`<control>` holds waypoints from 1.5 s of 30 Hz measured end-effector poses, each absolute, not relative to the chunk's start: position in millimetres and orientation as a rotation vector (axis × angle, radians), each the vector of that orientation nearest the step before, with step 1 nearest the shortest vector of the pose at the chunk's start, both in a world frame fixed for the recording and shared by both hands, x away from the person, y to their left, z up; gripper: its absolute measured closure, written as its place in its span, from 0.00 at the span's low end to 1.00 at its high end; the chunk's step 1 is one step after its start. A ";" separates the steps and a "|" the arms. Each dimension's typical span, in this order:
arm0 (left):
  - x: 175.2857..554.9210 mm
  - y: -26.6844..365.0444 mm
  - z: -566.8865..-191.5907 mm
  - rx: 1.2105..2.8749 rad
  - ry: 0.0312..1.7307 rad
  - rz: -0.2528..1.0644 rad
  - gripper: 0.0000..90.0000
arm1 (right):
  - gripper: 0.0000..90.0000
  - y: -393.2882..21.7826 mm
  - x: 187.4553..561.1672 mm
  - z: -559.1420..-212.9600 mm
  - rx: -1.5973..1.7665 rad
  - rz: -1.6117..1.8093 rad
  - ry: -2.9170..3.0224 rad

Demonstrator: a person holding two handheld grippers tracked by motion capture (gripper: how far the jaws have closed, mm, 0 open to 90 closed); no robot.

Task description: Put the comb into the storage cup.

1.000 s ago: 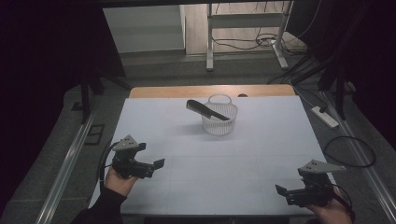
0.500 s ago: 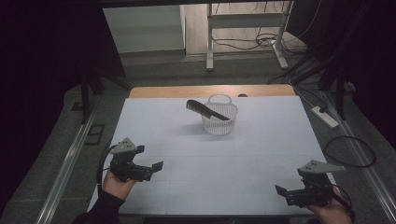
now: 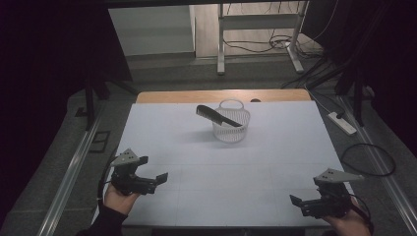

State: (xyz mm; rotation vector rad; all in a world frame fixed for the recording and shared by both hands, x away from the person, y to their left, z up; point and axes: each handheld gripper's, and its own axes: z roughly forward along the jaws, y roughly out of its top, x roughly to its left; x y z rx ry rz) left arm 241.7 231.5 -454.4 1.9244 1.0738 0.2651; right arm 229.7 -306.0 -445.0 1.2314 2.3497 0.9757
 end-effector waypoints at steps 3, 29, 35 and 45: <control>239.3 232.9 -454.7 1.922 1.076 0.266 0.00 | 0.00 -306.1 229.6 -444.9 1.234 0.976 2.348; 214.5 250.4 -458.7 1.902 1.122 0.280 0.00 | 0.00 -305.9 229.6 -444.9 1.226 0.978 2.349; 207.4 253.7 -459.5 1.907 1.132 0.287 0.00 | 0.00 -306.1 229.6 -444.9 1.231 0.979 2.346; 196.8 258.6 -460.8 1.910 1.155 0.296 0.00 | 0.00 -306.5 229.7 -444.8 1.239 0.978 2.340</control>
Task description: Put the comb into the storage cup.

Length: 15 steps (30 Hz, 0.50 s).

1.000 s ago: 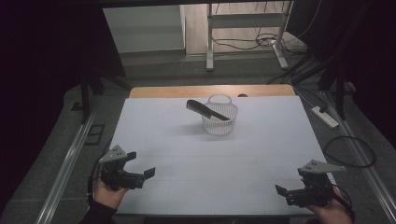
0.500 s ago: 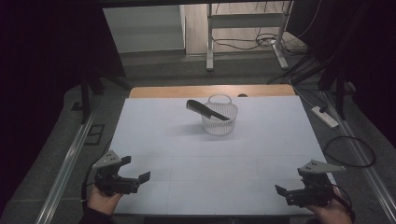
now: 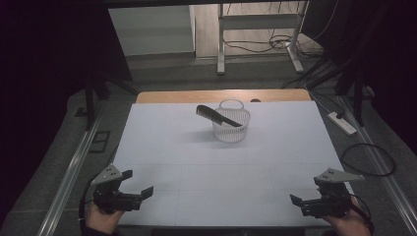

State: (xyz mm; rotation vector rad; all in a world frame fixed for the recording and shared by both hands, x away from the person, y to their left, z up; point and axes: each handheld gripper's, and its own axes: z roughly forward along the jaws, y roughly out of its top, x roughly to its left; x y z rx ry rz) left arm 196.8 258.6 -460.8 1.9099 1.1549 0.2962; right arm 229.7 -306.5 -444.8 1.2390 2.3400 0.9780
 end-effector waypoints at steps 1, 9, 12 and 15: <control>196.1 258.9 -460.8 1.912 1.156 0.300 0.00 | 0.00 -306.5 229.7 -444.8 1.240 0.978 2.339; 189.6 260.2 -461.8 1.927 1.168 0.312 0.00 | 0.00 -306.5 229.6 -444.8 1.241 0.977 2.336; 186.6 261.2 -462.3 1.930 1.175 0.316 0.00 | 0.00 -306.6 229.7 -444.8 1.243 0.977 2.336; 183.5 262.4 -462.5 1.928 1.180 0.321 0.00 | 0.00 -306.6 229.7 -444.8 1.243 0.976 2.337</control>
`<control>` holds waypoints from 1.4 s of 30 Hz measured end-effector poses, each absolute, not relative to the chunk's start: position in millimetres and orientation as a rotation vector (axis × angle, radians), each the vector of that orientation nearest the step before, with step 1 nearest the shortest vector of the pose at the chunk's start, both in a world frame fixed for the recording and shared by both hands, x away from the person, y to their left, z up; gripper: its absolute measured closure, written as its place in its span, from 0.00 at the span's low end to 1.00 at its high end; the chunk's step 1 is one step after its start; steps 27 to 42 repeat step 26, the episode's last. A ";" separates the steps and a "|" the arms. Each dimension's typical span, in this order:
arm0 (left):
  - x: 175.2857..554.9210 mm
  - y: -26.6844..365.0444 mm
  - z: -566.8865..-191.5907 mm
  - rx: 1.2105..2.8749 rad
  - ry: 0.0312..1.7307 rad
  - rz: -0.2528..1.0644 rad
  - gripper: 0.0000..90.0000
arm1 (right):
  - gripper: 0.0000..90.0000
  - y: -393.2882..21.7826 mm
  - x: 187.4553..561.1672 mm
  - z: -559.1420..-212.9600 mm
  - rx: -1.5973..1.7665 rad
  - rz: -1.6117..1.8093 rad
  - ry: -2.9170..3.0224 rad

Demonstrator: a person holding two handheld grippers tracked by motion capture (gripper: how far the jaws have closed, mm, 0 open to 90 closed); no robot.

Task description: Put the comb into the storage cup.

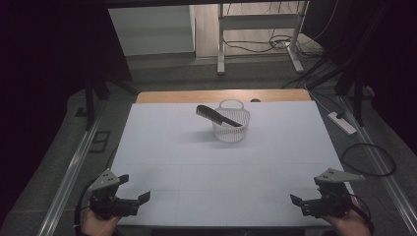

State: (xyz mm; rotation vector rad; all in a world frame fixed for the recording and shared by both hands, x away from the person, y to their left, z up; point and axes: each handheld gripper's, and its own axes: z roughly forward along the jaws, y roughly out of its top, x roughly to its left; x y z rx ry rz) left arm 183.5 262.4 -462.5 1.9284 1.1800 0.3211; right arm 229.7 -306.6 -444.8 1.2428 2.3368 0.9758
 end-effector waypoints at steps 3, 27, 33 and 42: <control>180.6 263.1 -462.3 1.927 1.183 0.327 0.00 | 0.00 -306.5 229.8 -444.8 1.242 0.975 2.338; 184.9 255.2 -463.9 2.016 1.221 0.325 0.01 | 0.00 -305.1 231.0 -445.6 1.232 0.958 2.355; 184.9 255.2 -463.9 2.016 1.221 0.325 0.01 | 0.00 -305.1 231.0 -445.6 1.232 0.958 2.355; 184.9 255.2 -463.9 2.016 1.221 0.325 0.01 | 0.00 -305.1 231.0 -445.6 1.232 0.958 2.355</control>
